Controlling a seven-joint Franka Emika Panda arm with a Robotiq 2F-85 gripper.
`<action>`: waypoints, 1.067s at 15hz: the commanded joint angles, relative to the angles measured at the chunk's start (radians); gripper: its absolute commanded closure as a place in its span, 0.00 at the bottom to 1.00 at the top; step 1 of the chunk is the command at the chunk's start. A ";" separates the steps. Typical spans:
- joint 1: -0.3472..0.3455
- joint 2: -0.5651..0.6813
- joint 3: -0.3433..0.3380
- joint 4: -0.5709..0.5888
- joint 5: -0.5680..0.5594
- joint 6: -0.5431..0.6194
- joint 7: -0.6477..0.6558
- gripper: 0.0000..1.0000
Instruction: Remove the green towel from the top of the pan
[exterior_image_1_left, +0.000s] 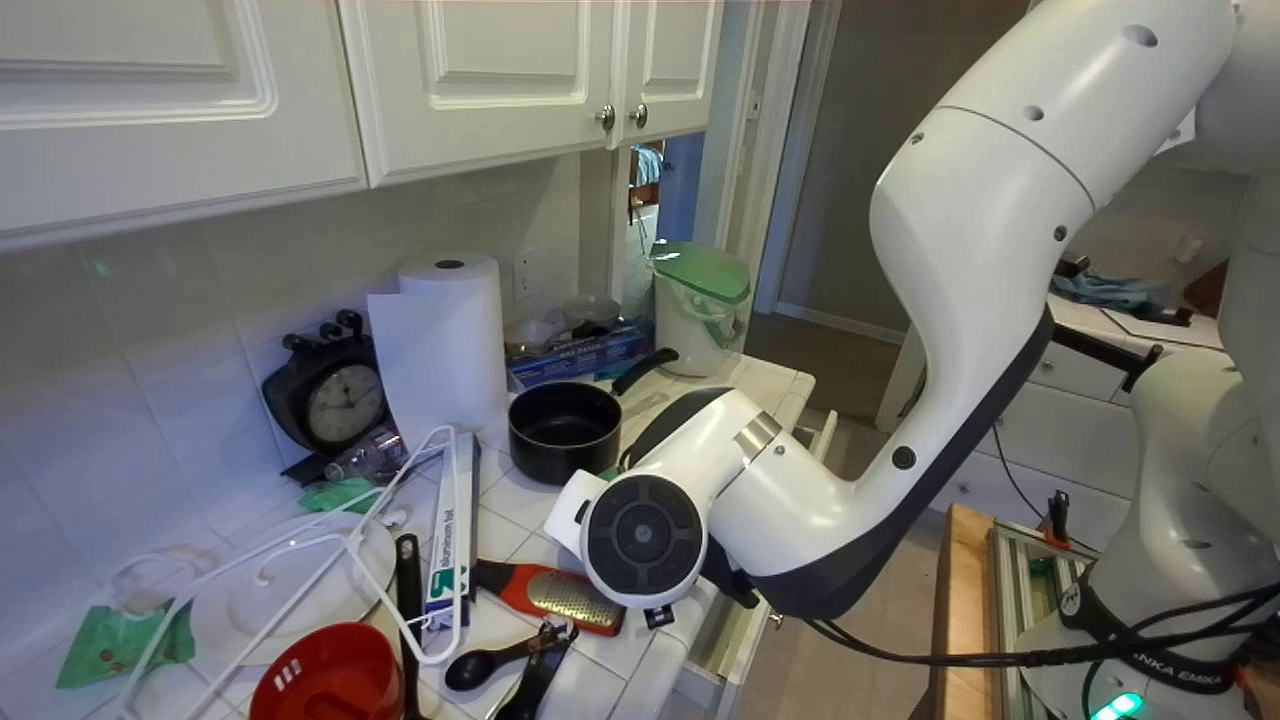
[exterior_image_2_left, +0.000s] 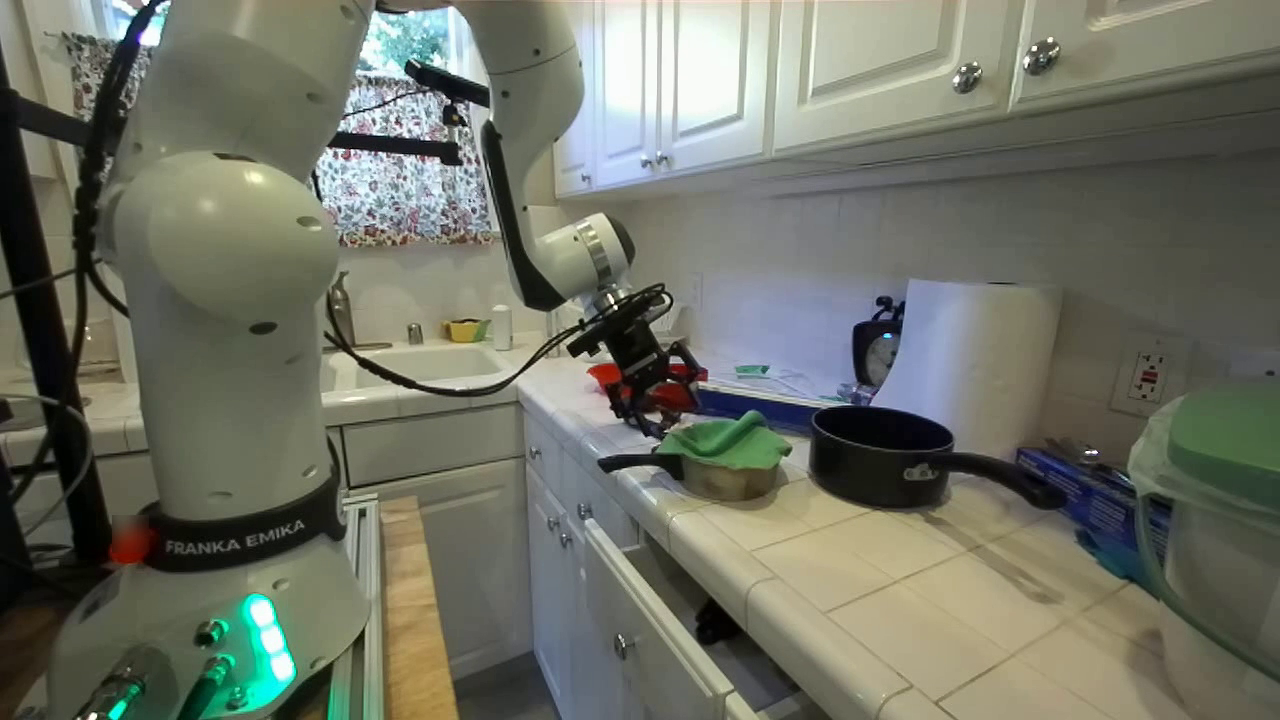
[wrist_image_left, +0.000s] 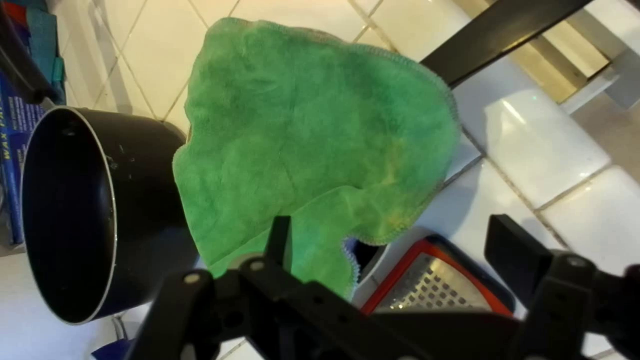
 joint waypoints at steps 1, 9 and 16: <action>0.002 0.035 0.003 0.028 -0.042 -0.022 0.048 0.26; -0.002 0.042 -0.002 0.044 -0.038 -0.031 0.064 0.65; 0.001 0.045 -0.004 0.053 -0.045 -0.037 0.081 0.74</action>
